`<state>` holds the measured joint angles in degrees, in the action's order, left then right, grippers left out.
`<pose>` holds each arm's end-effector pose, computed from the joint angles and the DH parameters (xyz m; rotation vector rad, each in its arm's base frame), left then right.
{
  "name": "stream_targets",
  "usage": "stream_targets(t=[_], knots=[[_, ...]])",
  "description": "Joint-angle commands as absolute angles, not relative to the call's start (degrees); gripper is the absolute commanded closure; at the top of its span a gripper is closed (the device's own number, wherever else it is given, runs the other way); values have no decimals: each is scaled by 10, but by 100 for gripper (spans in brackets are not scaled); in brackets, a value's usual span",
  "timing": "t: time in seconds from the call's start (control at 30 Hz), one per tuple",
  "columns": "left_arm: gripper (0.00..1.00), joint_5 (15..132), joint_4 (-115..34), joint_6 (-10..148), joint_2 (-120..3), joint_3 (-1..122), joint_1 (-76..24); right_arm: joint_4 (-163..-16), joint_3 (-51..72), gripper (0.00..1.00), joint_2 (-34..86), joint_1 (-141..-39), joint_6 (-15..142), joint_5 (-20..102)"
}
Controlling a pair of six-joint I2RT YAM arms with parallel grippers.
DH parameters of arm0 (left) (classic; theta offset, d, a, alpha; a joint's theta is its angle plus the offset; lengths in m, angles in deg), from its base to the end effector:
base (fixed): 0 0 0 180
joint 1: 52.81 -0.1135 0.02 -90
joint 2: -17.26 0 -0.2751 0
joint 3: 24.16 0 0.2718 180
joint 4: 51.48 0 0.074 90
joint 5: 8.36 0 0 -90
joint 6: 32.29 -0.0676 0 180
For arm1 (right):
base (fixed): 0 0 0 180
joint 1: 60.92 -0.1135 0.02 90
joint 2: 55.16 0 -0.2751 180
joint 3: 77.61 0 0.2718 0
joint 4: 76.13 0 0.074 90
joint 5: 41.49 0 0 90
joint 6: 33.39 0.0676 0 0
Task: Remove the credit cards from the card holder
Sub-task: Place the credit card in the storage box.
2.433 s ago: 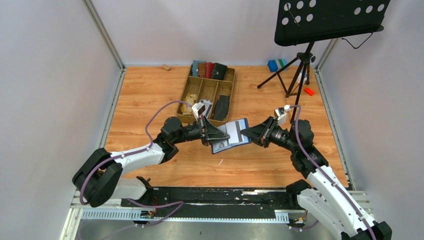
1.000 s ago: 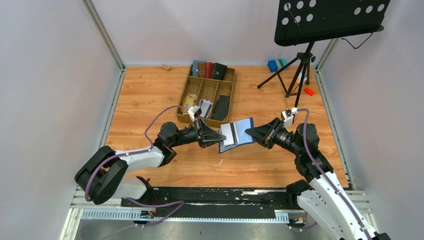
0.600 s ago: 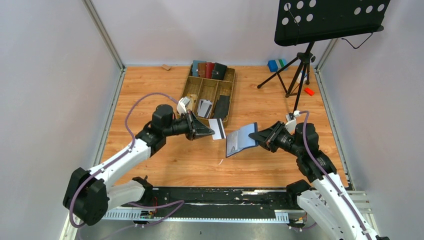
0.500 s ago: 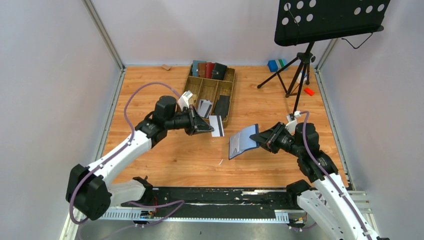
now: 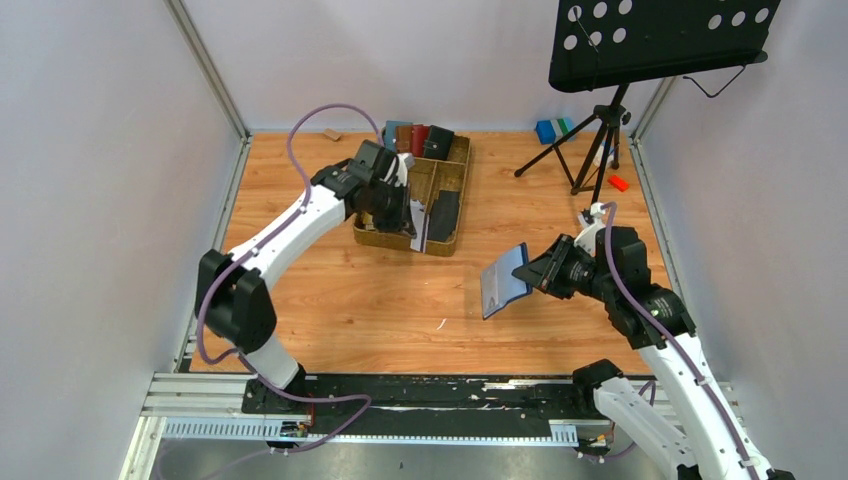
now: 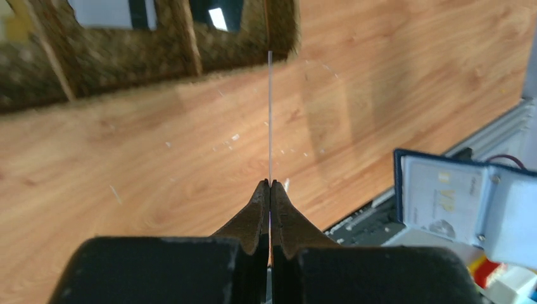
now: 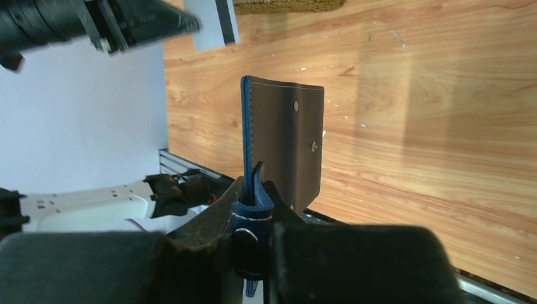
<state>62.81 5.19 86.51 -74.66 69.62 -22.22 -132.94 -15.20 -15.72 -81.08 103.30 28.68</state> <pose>0.3163 -0.2124 0.2845 0.1810 2.6522 -0.7994 0.1536 0.0808 0.3177 0.3194 2.2911 1.0129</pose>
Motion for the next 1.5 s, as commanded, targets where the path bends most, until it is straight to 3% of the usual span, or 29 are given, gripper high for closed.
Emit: stream_targets(t=[0.0,0.37,1.07,1.2,1.27,1.37,1.47], knots=[[100,694,120,786,-808,813,-227,-1353,-109,100,-152,-809,962,293],[100,744,207,733,-979,1039,-253,-1401,-57,100,-94,-808,856,307],[99,663,178,736,-1111,1066,-292,-1404,-49,100,-69,-809,815,320],[76,696,187,735,-1110,1065,-293,-1404,-45,100,-62,-809,812,318],[69,715,187,737,-1102,1063,-292,-1403,-45,100,-60,-808,812,314],[61,732,186,737,-1093,1061,-293,-1401,-44,100,-59,-809,813,310],[60,734,191,737,-1088,1071,-293,-1400,-40,100,-59,-809,815,308]])
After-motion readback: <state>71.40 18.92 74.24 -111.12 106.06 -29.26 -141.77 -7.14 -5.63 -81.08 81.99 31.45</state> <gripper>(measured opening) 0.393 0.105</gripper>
